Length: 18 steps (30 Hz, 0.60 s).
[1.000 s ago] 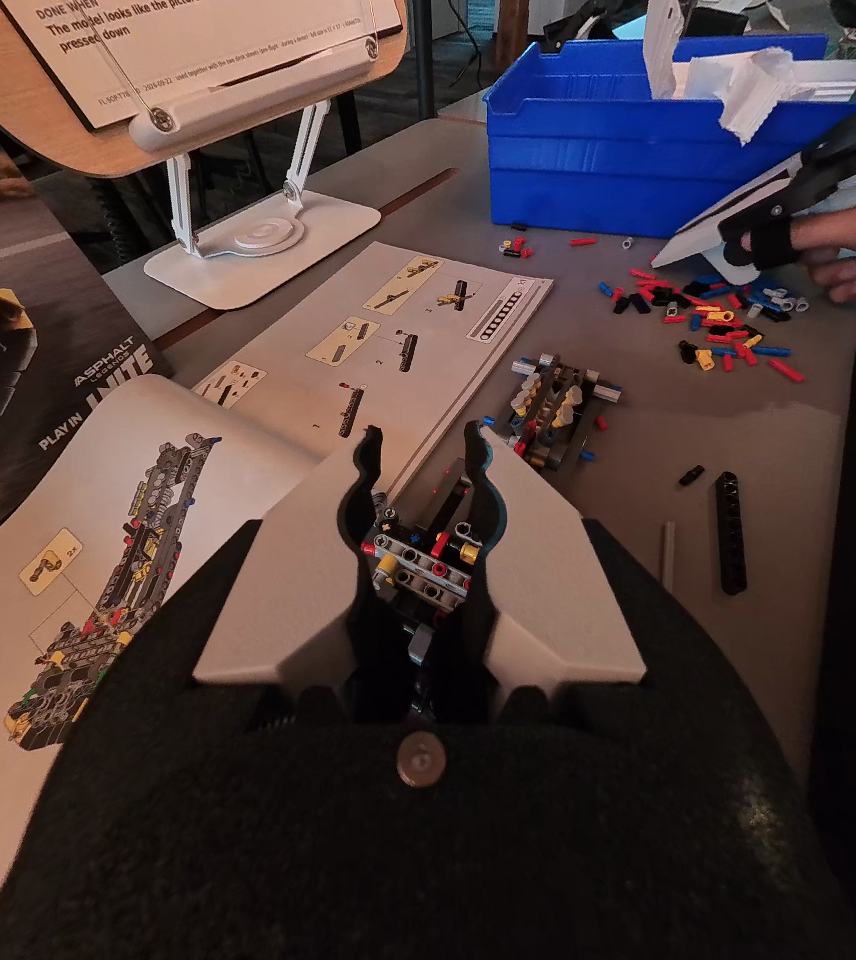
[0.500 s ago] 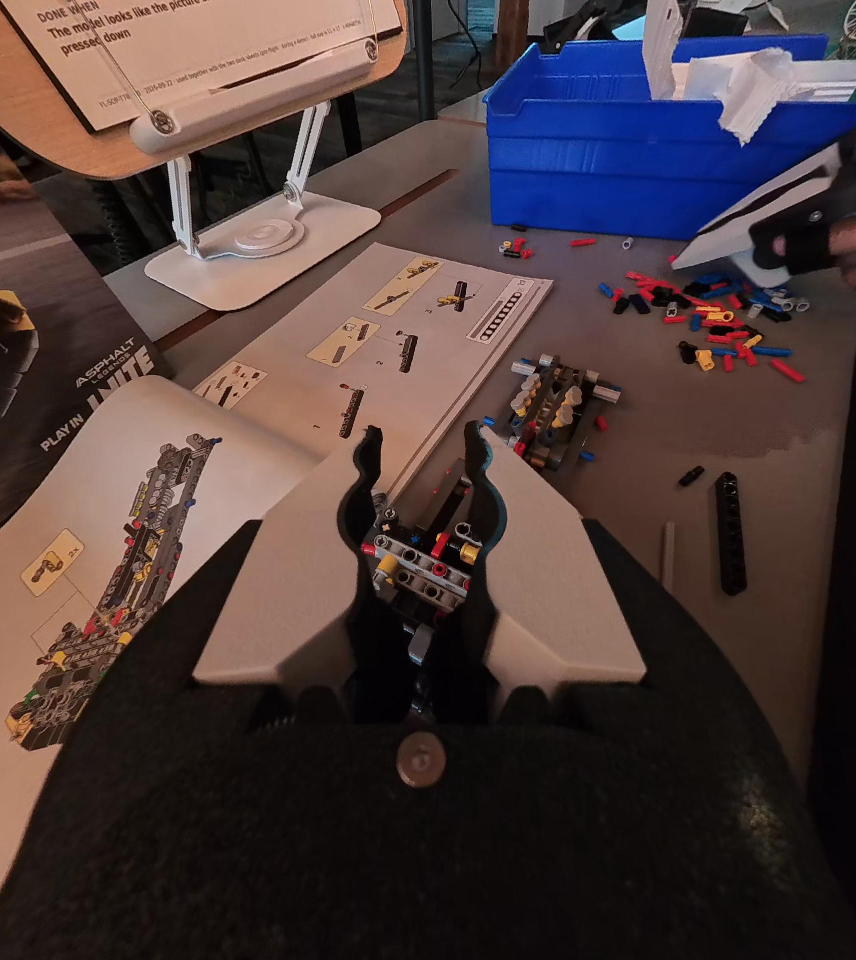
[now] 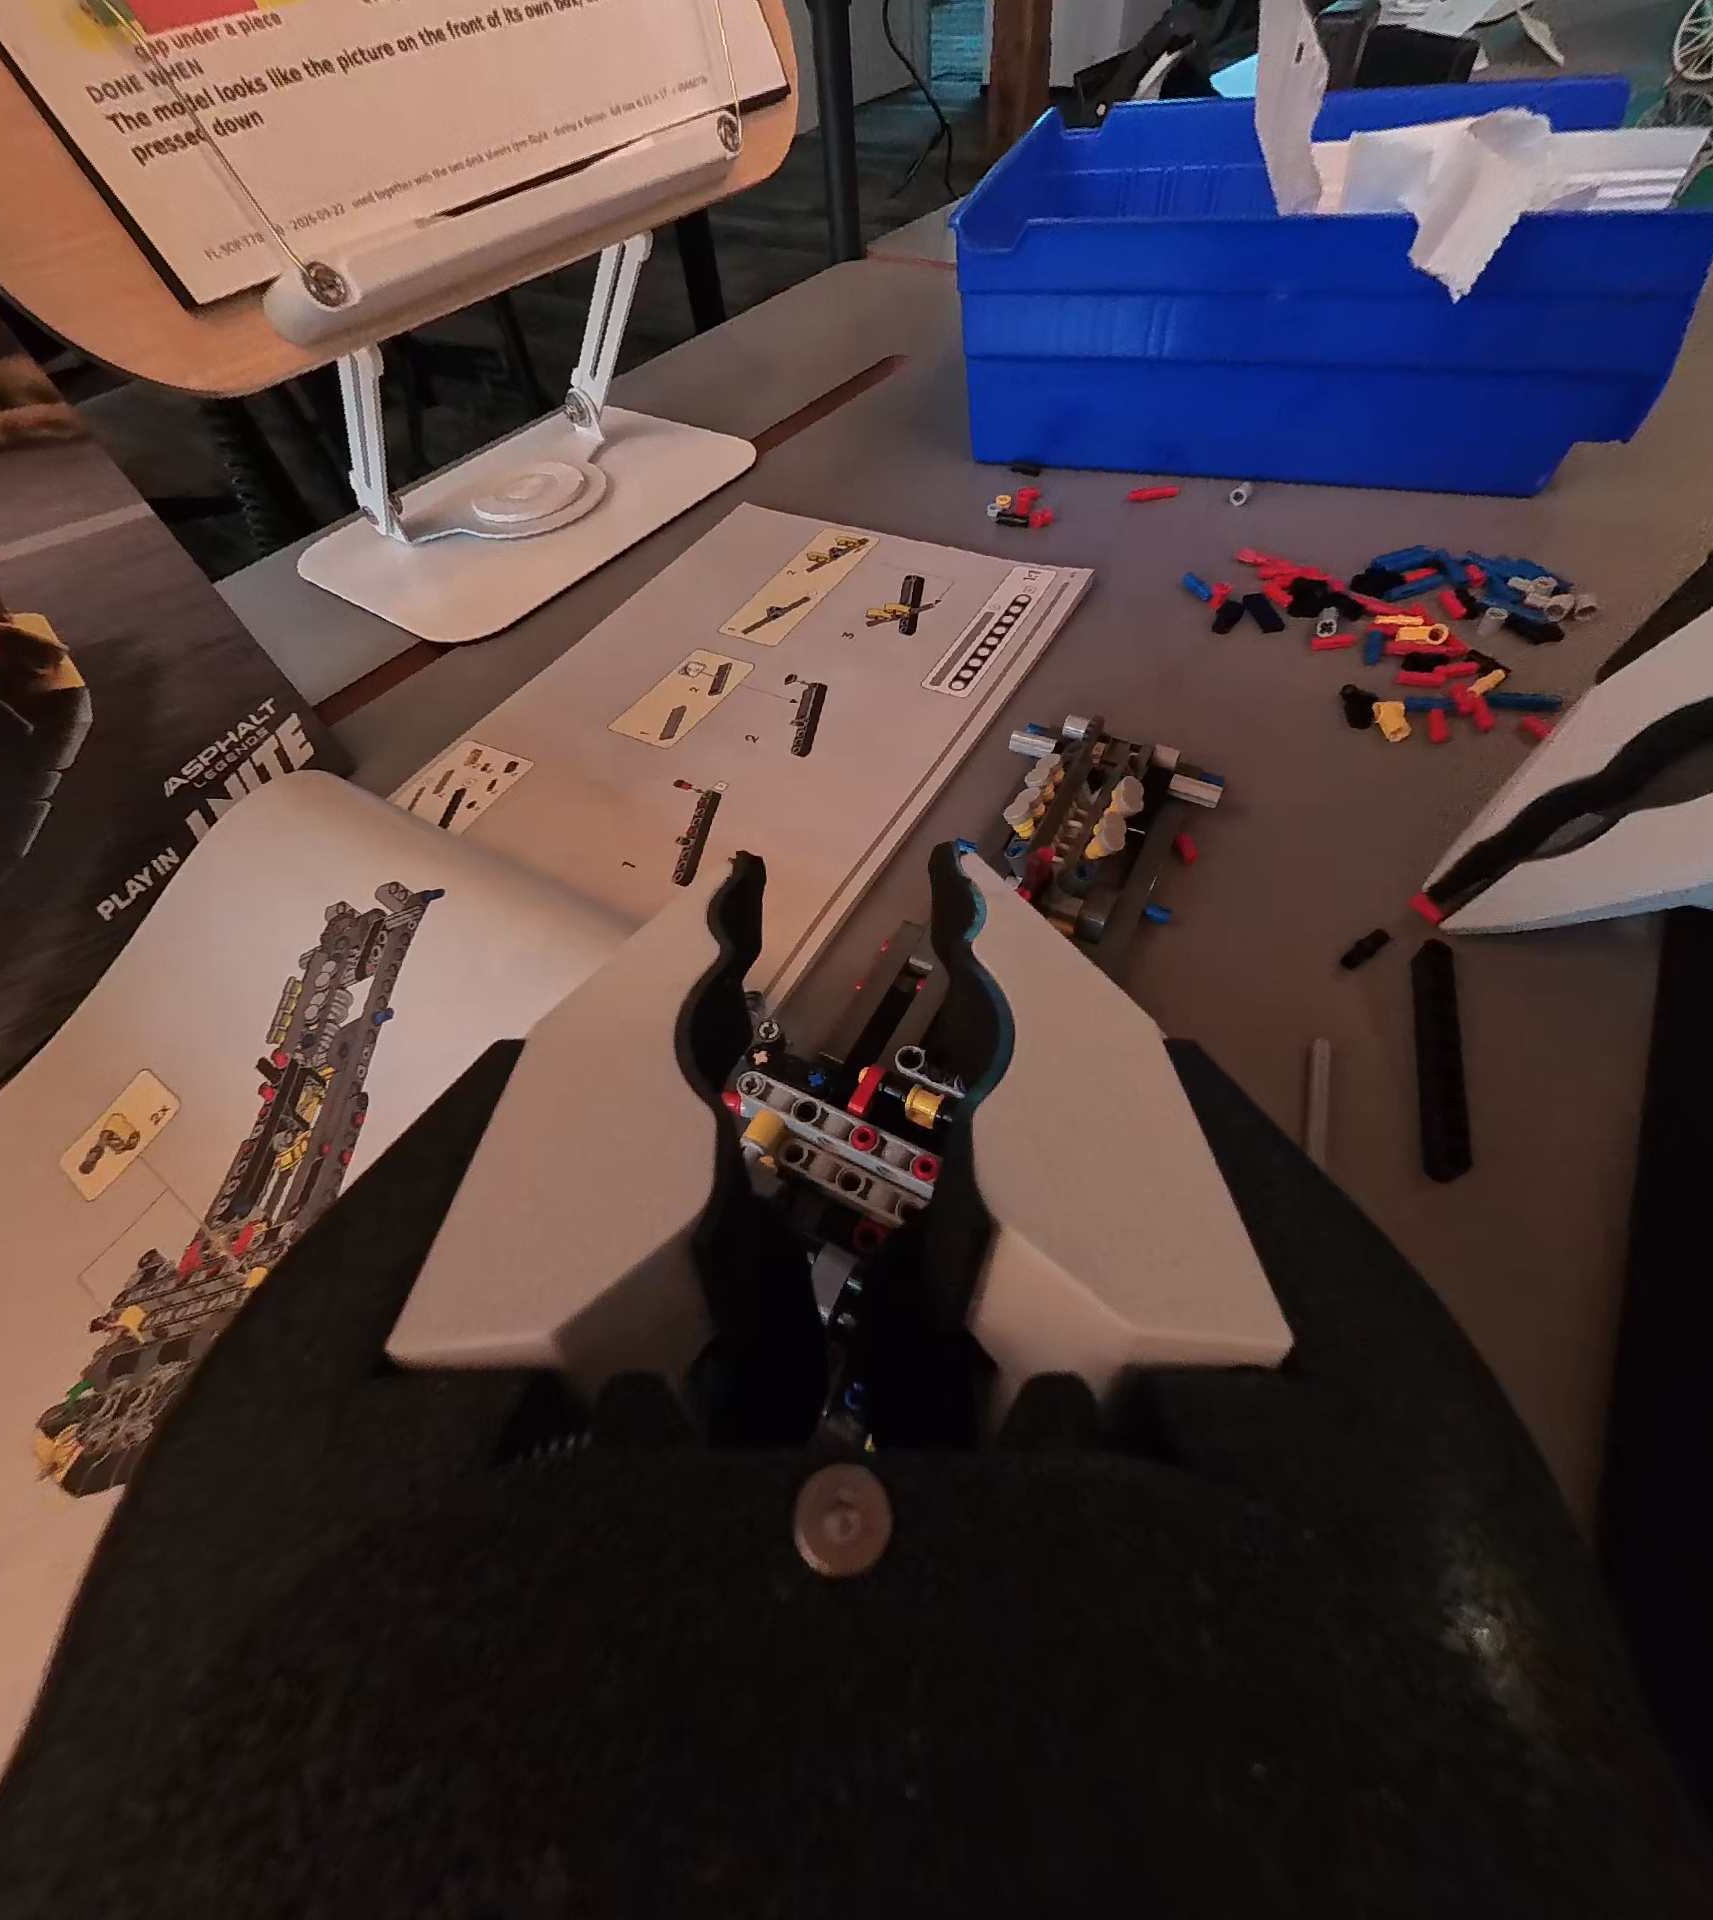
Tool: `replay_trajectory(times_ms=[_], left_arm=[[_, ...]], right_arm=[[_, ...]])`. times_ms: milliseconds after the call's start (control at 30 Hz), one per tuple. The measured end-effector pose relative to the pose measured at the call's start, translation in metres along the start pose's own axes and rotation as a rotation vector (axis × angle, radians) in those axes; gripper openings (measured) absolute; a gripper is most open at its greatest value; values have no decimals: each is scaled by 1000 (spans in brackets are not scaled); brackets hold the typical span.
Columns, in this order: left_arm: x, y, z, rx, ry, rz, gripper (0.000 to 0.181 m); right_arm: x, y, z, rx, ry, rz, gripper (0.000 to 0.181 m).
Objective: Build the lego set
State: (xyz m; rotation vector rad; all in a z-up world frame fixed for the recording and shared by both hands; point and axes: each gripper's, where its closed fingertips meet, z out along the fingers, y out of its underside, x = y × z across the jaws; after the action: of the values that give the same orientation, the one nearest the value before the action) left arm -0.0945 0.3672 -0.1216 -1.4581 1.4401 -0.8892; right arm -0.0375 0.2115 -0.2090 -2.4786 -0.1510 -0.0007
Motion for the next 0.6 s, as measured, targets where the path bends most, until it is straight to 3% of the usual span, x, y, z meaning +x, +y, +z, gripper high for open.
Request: replay_trajectory(times_ms=[33, 200, 367, 600], left_arm=[[0, 0, -1, 2, -1, 0, 30], [2, 0, -2, 3, 2, -1, 31], [8, 0, -1, 1, 9, 20, 30], [9, -2, -3, 13, 20, 8, 30]], right_arm=[[-1, -1, 0, 5, 1, -7, 8], [2, -10, 0, 17, -61, 53, 19], [31, -30, 20, 67, 13, 176, 21], [34, -40, 37, 47, 43, 252, 22]])
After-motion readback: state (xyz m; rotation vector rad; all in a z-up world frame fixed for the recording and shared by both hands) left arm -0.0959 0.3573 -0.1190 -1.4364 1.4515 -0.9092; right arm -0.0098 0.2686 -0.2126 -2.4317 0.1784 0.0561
